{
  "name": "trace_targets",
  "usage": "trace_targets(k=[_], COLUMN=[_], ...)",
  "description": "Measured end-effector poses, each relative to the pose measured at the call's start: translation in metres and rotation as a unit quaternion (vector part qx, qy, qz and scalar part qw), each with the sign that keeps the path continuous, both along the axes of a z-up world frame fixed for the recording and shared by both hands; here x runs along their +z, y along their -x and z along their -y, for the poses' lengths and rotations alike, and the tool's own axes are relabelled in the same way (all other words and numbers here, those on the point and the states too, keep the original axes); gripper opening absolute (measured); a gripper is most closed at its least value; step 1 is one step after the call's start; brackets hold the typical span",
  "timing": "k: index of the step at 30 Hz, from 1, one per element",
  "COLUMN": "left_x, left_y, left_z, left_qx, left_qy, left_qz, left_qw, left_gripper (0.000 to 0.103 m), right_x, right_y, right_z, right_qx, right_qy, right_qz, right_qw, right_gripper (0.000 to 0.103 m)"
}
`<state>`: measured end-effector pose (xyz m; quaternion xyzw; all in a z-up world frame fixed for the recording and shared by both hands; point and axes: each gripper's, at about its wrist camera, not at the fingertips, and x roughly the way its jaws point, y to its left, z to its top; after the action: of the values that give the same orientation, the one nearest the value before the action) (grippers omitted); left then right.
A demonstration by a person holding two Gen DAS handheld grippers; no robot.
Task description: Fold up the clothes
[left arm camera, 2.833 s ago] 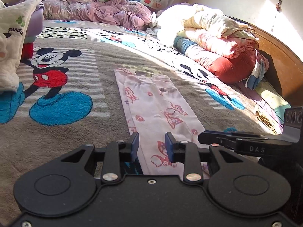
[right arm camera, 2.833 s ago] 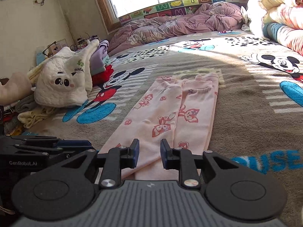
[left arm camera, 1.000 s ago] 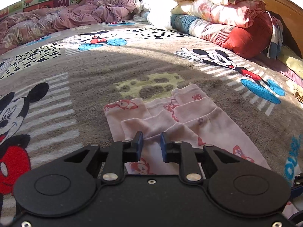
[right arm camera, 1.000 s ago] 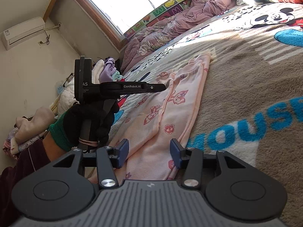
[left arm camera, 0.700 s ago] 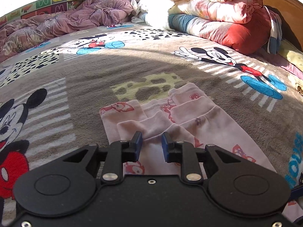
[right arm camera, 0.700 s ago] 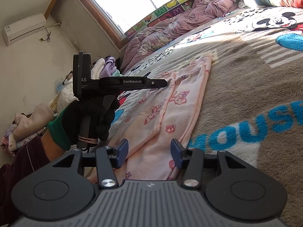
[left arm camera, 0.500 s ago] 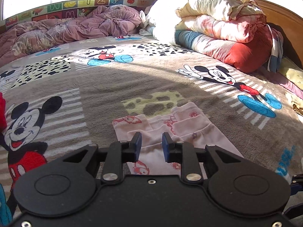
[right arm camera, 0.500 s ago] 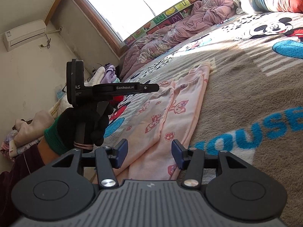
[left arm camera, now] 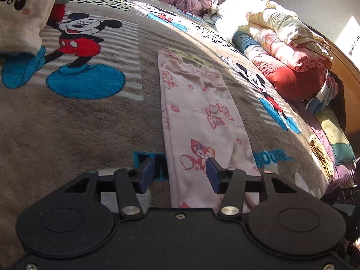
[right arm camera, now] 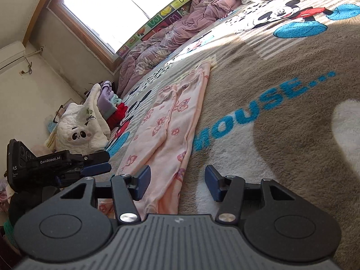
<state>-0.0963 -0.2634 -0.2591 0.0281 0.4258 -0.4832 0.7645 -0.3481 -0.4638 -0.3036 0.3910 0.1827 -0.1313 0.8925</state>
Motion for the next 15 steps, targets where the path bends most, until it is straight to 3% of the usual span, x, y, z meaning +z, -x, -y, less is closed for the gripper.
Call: trace_targets(k=[4,12,15], left_x=[-0.007,-0.006,0.002], left_y=[0.035,0.057,0.071], left_z=[-0.013,-0.042,-0.058], left_qx=[-0.009,0.006,-0.009], left_qy=[-0.04,-0.028,-0.013], left_qz=[0.084,0.135,0.175], left_qw=[0.9956,0.9904,0.9845], left_gripper=[0.049,0.05,0.051], right_x=[0.006,0.018,0.03], right_y=[0.004,0.017,0.031], right_z=[-0.024,-0.044,-0.059], right_qx=[0.012,-0.001,0.022], right_qy=[0.068,0.107,0.174], right_qz=[-0.042,-0.062,-0.057], right_qw=[0.997,0.992,0.983], right_gripper=[0.051,0.052,0.053])
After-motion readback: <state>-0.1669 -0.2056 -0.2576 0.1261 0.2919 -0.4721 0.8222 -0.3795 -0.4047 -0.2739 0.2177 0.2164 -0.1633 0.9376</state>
